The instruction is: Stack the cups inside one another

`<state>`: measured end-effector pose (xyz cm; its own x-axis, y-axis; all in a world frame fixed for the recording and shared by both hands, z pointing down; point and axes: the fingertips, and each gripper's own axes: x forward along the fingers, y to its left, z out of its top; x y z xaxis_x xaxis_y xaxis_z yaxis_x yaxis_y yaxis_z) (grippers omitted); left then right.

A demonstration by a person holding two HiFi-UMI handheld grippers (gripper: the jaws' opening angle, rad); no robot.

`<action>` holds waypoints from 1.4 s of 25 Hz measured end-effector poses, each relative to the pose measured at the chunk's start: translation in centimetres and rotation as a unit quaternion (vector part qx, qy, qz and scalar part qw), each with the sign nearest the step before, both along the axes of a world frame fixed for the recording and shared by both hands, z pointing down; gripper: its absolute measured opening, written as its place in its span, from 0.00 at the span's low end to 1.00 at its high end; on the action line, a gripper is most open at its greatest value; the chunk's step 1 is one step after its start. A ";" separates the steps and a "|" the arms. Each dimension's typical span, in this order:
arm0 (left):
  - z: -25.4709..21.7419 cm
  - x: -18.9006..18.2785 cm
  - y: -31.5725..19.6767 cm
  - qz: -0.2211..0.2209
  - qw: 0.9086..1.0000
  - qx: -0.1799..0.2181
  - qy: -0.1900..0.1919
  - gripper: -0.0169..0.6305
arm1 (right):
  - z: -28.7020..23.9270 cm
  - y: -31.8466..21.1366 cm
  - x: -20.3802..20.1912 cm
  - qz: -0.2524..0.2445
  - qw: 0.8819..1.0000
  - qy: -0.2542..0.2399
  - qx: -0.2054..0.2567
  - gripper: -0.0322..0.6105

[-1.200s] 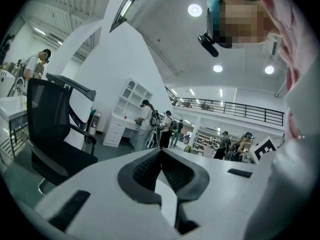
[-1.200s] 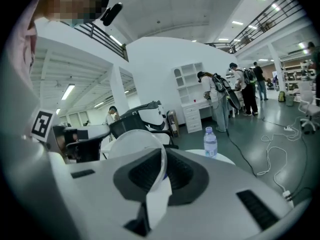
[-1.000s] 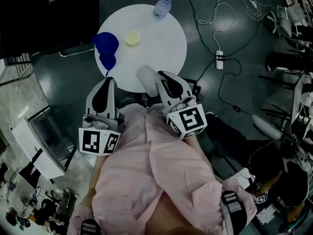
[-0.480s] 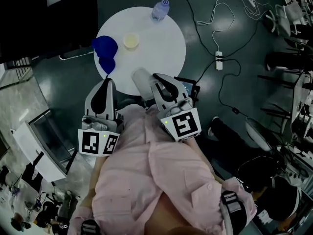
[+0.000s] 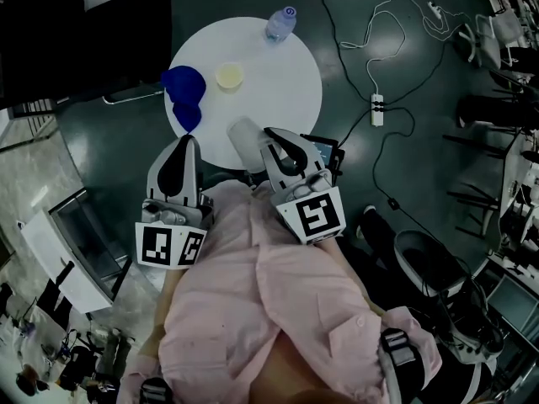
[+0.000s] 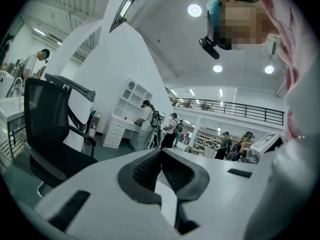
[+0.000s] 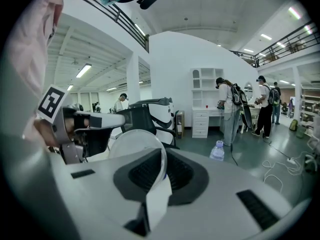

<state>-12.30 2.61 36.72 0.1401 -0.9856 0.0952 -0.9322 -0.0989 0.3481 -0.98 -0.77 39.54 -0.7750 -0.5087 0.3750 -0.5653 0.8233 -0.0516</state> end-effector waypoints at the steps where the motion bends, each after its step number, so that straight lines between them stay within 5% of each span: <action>1: 0.1 -0.1 -0.2 0.000 1.000 -0.001 0.001 0.05 | 0.0 -0.1 -0.1 -0.001 1.000 0.000 0.000 0.11; 35: 0.3 -0.2 -1.1 0.005 1.000 -0.002 0.005 0.05 | 0.5 -0.9 -0.3 -0.001 1.000 0.005 -0.007 0.12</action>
<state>-12.47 1.55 37.04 0.1502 -0.9838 0.0976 -0.9275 -0.1060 0.3586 -1.23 -1.63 40.06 -0.7721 -0.5028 0.3887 -0.5649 0.8232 -0.0572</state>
